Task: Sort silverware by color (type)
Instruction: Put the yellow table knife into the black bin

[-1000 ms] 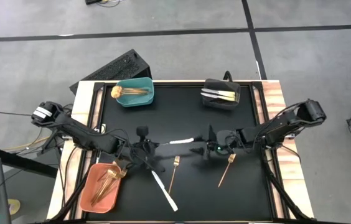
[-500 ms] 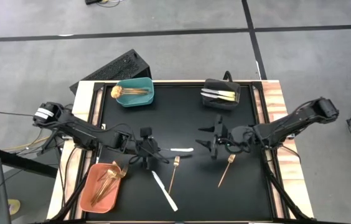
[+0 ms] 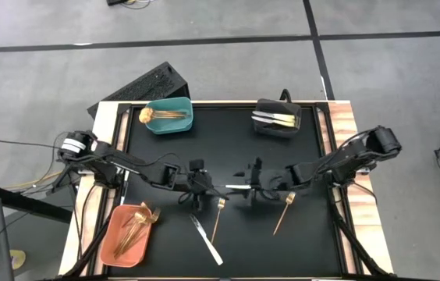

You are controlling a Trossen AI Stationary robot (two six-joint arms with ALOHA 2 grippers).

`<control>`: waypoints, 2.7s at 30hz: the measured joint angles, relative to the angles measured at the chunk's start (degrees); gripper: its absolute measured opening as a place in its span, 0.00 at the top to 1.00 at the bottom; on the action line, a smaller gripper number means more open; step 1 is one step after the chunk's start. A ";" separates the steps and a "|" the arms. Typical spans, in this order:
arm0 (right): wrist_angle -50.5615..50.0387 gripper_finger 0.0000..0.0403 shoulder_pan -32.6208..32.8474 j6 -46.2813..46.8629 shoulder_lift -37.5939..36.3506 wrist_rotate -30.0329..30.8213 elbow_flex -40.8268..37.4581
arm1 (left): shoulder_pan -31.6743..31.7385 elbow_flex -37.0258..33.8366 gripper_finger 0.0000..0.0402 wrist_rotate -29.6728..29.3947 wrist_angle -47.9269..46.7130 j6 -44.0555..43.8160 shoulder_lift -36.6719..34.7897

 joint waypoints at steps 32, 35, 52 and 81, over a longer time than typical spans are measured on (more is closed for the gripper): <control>-20.58 0.86 -4.14 -0.54 11.04 -2.03 11.54 | 0.40 4.44 0.92 -8.90 -5.49 -1.15 0.36; -27.01 0.86 -5.17 0.18 9.01 1.02 11.45 | -0.11 4.38 0.84 -13.63 -10.95 -3.59 -1.31; -43.96 0.86 -24.99 -19.93 -6.86 18.67 10.39 | -8.79 4.41 0.58 -30.83 -35.51 -24.95 -10.55; -25.52 0.57 -52.15 -35.14 -5.95 -0.77 -1.64 | -11.99 4.35 0.58 -33.27 -49.99 -42.85 -10.33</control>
